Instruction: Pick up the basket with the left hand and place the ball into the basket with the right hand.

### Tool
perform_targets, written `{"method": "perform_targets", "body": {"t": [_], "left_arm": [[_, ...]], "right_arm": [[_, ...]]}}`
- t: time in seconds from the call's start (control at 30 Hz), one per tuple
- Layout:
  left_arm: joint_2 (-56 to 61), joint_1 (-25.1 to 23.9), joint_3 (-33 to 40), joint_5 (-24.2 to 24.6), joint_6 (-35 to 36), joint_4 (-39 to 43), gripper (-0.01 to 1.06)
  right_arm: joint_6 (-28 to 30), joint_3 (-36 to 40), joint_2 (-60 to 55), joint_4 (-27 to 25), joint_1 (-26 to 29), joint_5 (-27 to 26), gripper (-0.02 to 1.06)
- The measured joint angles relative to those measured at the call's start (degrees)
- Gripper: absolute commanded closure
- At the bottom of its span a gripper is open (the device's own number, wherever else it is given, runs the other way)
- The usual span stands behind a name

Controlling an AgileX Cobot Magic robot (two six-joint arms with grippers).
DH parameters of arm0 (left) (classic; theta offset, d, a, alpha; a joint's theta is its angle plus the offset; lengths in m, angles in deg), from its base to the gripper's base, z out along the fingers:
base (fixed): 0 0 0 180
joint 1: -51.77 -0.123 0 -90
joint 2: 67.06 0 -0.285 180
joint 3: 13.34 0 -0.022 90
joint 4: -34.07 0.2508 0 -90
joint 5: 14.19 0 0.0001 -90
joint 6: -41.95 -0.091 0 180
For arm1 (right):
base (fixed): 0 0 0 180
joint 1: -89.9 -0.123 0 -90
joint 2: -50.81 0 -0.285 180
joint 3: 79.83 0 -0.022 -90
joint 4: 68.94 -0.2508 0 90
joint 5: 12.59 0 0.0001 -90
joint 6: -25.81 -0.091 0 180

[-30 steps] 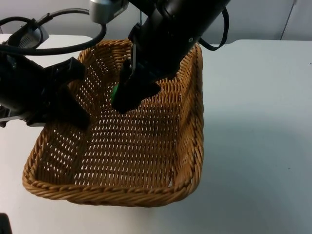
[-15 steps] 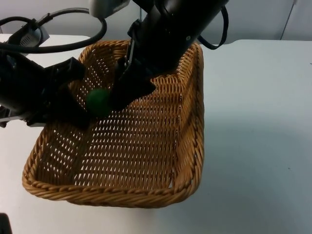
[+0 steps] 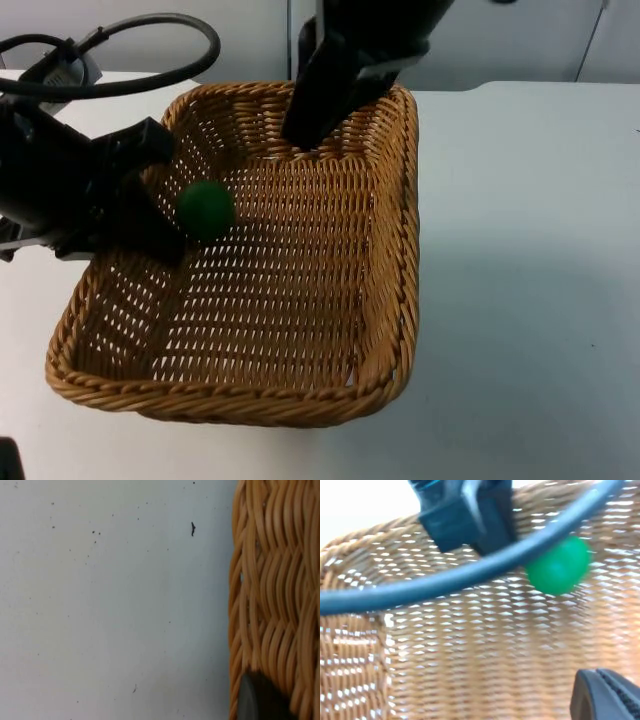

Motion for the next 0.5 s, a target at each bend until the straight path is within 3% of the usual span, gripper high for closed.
{"method": "perform_targets", "body": {"t": [0.03, 0.17, 0.2, 0.3, 0.33, 0.47, 0.5], "left_arm": [[0.0, 0.0, 0.0, 0.0, 0.0, 0.0, 1.05], [0.0, 0.0, 0.0, 0.08, 0.0, 0.0, 1.05], [0.0, 0.0, 0.0, 0.08, 0.0, 0.0, 1.05], [0.0, 0.0, 0.0, 0.08, 0.0, 0.0, 1.05], [0.0, 0.0, 0.0, 0.08, 0.0, 0.0, 1.05], [0.0, 0.0, 0.0, -0.71, 0.0, 0.0, 1.05], [0.0, 0.0, 0.0, -0.71, 0.0, 0.0, 1.05]], "right_arm": [[0.0, 0.0, 0.0, 0.0, 0.0, 0.0, 1.05], [-8.69, 0.0, 6.54, 11.04, 0.0, -0.18, 1.05], [-8.69, 0.0, 6.54, 11.04, 0.0, -0.18, 1.05], [-18.64, 0.0, 14.36, 22.84, 0.0, -0.18, 1.05], [-18.64, 0.0, 14.36, 22.84, 0.0, -0.18, 1.05], [-28.71, 0.0, 25.71, 34.0, 0.0, 0.05, 1.05], [-28.71, 0.0, 25.71, 34.0, 0.0, 0.05, 1.05]]}}
